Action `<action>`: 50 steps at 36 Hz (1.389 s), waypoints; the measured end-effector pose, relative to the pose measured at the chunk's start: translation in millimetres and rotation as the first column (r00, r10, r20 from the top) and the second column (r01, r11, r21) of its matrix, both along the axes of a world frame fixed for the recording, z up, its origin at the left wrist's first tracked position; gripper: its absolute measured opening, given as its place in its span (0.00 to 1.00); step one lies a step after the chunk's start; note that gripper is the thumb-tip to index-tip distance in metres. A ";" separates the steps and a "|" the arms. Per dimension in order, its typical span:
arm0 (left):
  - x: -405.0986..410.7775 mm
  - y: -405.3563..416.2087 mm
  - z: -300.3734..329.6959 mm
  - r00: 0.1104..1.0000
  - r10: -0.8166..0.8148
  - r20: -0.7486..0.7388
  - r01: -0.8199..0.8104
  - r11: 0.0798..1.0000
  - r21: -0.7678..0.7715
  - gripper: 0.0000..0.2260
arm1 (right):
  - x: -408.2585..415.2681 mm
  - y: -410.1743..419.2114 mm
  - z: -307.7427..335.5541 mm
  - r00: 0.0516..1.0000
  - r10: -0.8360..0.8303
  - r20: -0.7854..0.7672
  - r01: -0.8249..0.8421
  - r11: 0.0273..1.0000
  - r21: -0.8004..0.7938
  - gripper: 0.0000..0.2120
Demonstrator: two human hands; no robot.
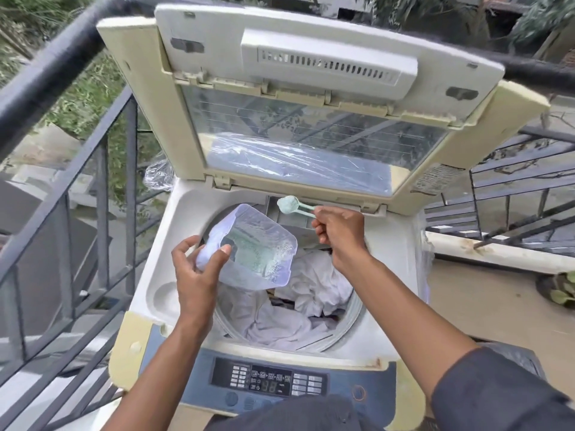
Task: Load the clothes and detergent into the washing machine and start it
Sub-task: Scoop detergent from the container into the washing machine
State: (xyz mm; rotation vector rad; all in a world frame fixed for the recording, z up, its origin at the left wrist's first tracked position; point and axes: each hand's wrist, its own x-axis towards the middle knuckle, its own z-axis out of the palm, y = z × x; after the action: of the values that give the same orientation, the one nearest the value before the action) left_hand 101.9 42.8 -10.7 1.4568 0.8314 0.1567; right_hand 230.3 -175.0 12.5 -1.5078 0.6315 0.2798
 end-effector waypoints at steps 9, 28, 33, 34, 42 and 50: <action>-3.0 2.3 2.7 1.000 0.006 -0.017 -0.006 1.000 0.003 0.28 | 3.6 20.1 -20.3 0.982 0.151 0.109 -0.113 0.947 -0.301 0.11; -9.9 -7.4 9.0 1.000 -0.028 -0.012 0.028 1.000 -0.005 0.37 | -12.6 4.7 -9.8 0.867 0.385 0.316 -0.121 0.778 -0.616 0.06; -9.0 -9.2 9.8 0.999 -0.042 -0.006 0.042 0.999 -0.007 0.39 | -15.4 -5.0 -12.7 0.849 0.413 0.328 -0.102 0.738 -0.667 0.08; -9.0 -9.5 10.1 0.999 -0.045 -0.008 0.045 0.999 -0.005 0.39 | -15.3 -7.7 -14.9 0.845 0.419 0.332 -0.094 0.728 -0.679 0.08; -8.1 -12.5 14.4 0.998 -0.063 0.005 0.063 0.998 0.011 0.40 | -19.8 -22.6 -14.2 0.819 0.461 0.342 -0.074 0.676 -0.734 0.07; -7.2 -12.8 13.6 0.998 -0.057 -0.004 0.057 0.998 0.036 0.37 | -27.8 -27.9 -10.4 0.802 0.472 0.366 -0.029 0.643 -0.765 0.08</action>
State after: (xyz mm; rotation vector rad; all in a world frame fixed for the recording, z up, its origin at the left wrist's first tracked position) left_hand 94.8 30.0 3.0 1.5132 0.7922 0.1270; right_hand 202.5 -202.9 2.1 -2.3566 0.0144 -0.2386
